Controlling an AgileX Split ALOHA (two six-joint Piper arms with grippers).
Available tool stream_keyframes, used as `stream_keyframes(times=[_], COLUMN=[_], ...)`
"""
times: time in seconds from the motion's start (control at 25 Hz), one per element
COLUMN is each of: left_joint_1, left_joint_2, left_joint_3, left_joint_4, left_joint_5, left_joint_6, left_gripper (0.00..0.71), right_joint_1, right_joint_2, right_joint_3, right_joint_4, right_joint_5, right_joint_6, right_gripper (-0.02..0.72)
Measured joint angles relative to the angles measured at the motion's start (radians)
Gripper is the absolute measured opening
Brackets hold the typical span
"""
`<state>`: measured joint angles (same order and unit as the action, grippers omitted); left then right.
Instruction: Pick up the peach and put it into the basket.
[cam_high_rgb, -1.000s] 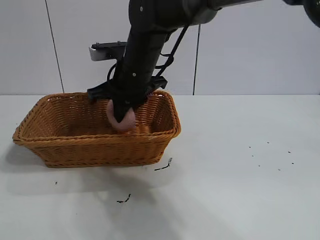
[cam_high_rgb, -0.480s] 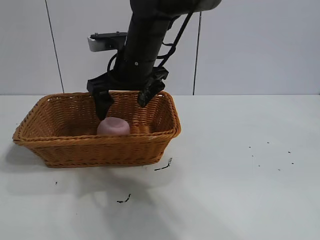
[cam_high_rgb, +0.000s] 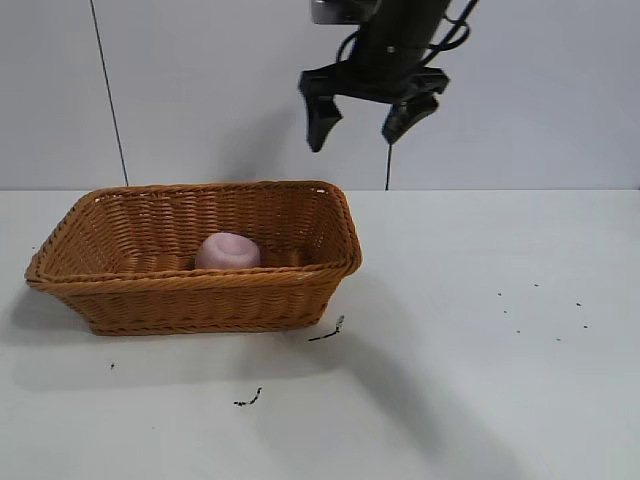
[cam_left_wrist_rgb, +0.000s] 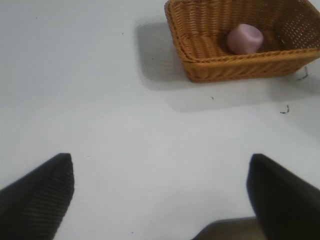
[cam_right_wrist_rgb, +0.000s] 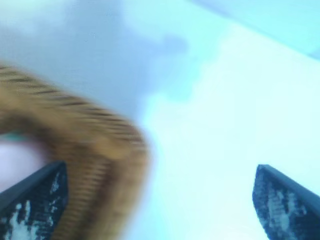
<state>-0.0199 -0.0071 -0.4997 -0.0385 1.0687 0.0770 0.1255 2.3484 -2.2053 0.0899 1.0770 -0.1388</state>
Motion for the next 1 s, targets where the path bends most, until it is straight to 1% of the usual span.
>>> stream_keyframes(times=[0.04, 0.08, 0.16, 0.28, 0.52, 0.6, 0.68, 0.8, 1.0], left_joint_1=[0.0, 0.0, 0.0, 0.0, 0.0, 0.0, 0.0, 0.0, 0.0], left_joint_2=[0.0, 0.0, 0.0, 0.0, 0.0, 0.0, 0.0, 0.0, 0.0], left_joint_3=[0.0, 0.0, 0.0, 0.0, 0.0, 0.0, 0.0, 0.0, 0.0], left_joint_4=[0.0, 0.0, 0.0, 0.0, 0.0, 0.0, 0.0, 0.0, 0.0], left_joint_5=[0.0, 0.0, 0.0, 0.0, 0.0, 0.0, 0.0, 0.0, 0.0], left_joint_6=[0.0, 0.0, 0.0, 0.0, 0.0, 0.0, 0.0, 0.0, 0.0], left_gripper=[0.692, 0.692, 0.692, 0.692, 0.692, 0.692, 0.692, 0.692, 0.692], right_joint_1=[0.0, -0.027, -0.073, -0.095, -0.098, -0.098, -0.098, -0.098, -0.098], right_joint_2=[0.0, 0.0, 0.0, -0.001, -0.051, -0.099, -0.165, -0.305, -0.619], right_joint_3=[0.0, 0.0, 0.0, 0.0, 0.004, 0.032, 0.092, 0.25, 0.603], right_joint_4=[0.0, -0.001, -0.002, -0.003, -0.003, -0.002, -0.008, -0.016, -0.018], right_joint_5=[0.0, 0.016, 0.071, 0.127, 0.137, 0.137, 0.135, 0.135, 0.135], right_joint_6=[0.0, 0.0, 0.005, 0.01, 0.027, 0.032, 0.04, 0.045, 0.048], right_gripper=[0.689, 0.689, 0.689, 0.689, 0.689, 0.689, 0.689, 0.689, 0.689])
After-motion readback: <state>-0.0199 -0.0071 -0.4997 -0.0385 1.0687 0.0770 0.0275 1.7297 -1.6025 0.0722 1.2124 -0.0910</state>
